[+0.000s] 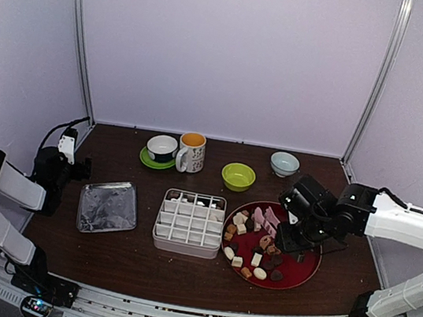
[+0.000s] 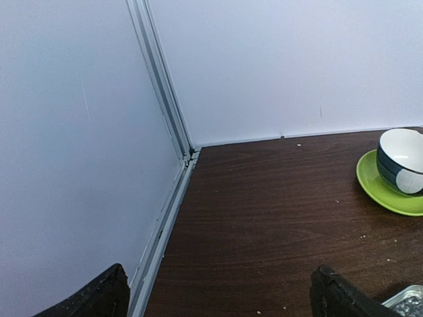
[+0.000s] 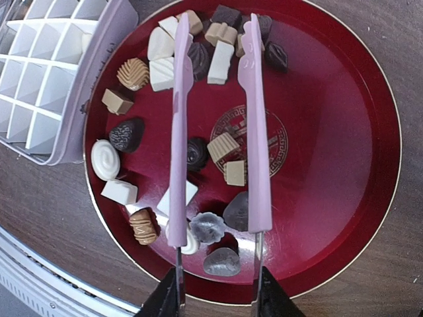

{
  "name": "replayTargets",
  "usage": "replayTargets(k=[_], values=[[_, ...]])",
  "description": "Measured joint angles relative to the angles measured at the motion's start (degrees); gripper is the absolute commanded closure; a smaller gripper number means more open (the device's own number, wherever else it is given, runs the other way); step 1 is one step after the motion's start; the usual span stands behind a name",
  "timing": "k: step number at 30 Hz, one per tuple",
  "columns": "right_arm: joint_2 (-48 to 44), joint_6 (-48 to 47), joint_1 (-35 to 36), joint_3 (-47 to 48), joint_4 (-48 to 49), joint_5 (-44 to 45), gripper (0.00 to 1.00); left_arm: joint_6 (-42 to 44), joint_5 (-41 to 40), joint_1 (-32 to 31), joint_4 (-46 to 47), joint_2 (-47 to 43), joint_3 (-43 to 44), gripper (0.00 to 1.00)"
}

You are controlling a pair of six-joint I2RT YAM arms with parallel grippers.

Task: Pack the chocolate
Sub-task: Place the fake chocolate in the empty pocket of the box, then pick up the fake chocolate from the plate.

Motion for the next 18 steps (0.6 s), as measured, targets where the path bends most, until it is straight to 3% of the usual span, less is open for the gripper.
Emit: replayTargets(k=[18], values=[[-0.3,8.3,0.1,-7.7,10.6,0.2,0.66,0.0,0.0,0.0,0.0,0.0,0.0,0.02]])
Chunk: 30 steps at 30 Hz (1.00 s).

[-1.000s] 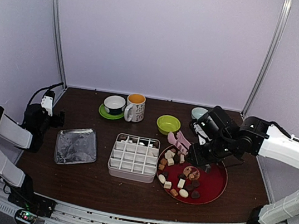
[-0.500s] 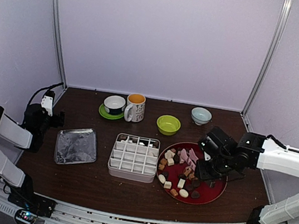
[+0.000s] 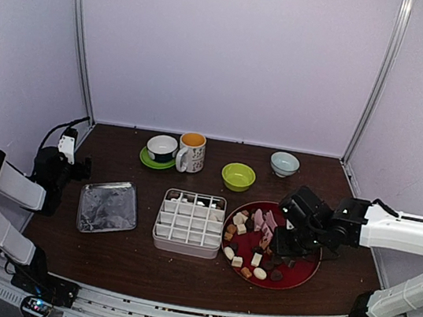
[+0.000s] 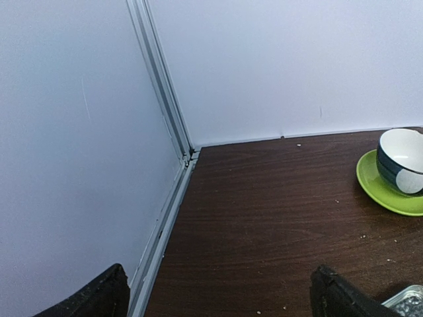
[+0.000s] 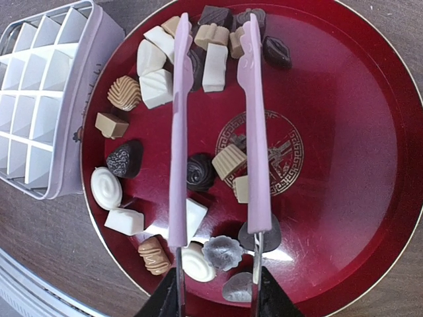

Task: Pack the chocolate
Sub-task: Pick up the fake chocolate from the plate.

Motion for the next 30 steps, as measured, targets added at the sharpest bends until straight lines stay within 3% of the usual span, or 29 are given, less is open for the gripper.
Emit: replayTargets(k=[30], values=[[-0.5,1.8,5.4,0.7,0.9,4.0,0.66,0.0,0.0,0.0,0.0,0.0,0.0,0.02]])
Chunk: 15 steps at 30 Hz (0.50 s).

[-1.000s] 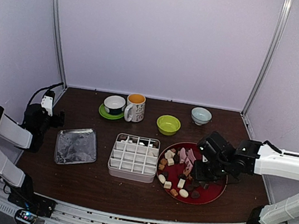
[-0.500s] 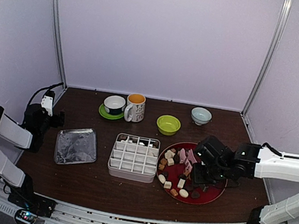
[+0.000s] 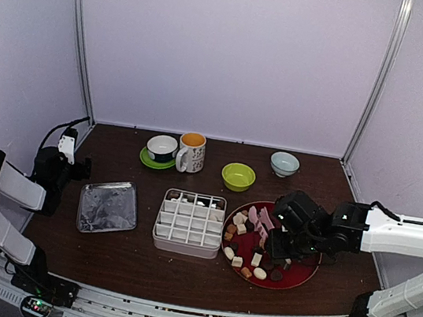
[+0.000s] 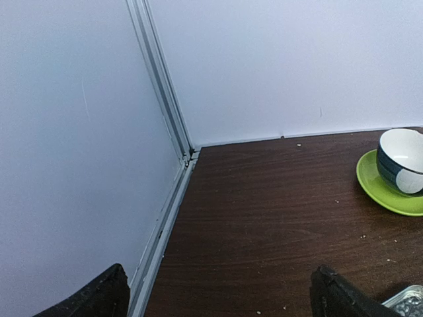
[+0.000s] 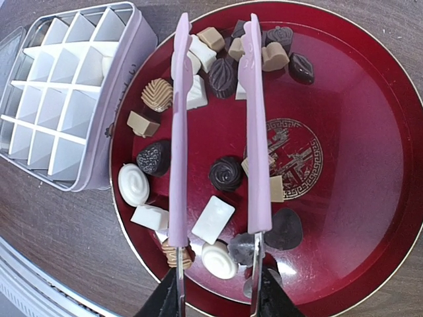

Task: Pack the chocolate
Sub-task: Pick up the fake chocolate from the plate.

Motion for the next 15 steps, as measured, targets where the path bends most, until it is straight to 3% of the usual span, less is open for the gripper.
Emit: replayTargets(k=[15], values=[[-0.4,-1.5,0.0,-1.8,0.6,0.2,0.66,0.0,0.0,0.0,0.0,0.0,0.0,0.02]])
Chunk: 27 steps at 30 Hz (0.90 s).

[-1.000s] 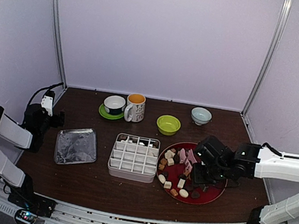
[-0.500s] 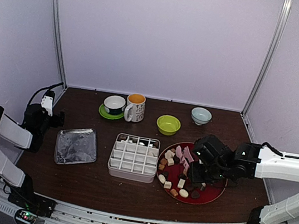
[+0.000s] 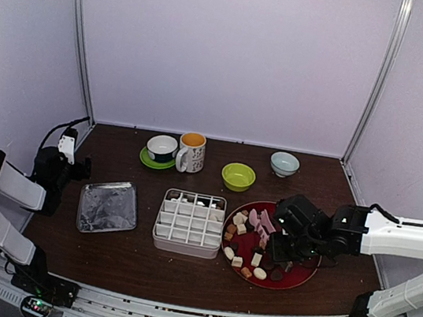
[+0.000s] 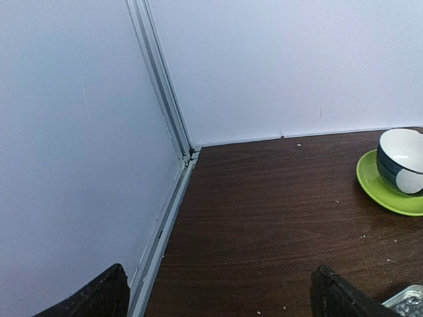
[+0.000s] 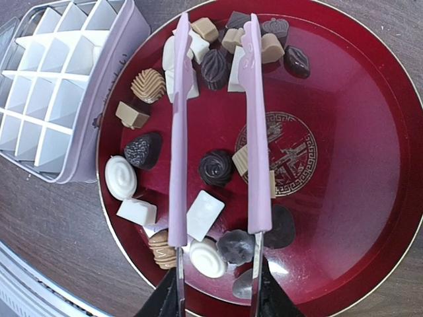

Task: Pack the chocolate
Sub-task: Pick up the fake chocolate from the plate.

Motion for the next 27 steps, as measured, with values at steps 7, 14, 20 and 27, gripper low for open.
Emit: replayTargets(k=[7,14,20,27], values=[[0.1,-0.3,0.0,0.0,-1.8,1.4,0.66,0.0,0.0,0.0,0.0,0.0,0.0,0.02],[0.8,-0.2,0.0,0.0,-2.3,1.8,0.66,0.0,0.0,0.0,0.0,0.0,0.0,0.02],[3.8,-0.3,0.0,0.7,-2.4,2.1,0.68,0.0,0.0,0.0,0.0,0.0,0.0,0.02],[7.0,-0.8,-0.1,2.0,-2.6,2.3,0.70,0.0,0.0,0.0,0.0,0.0,0.0,0.02]])
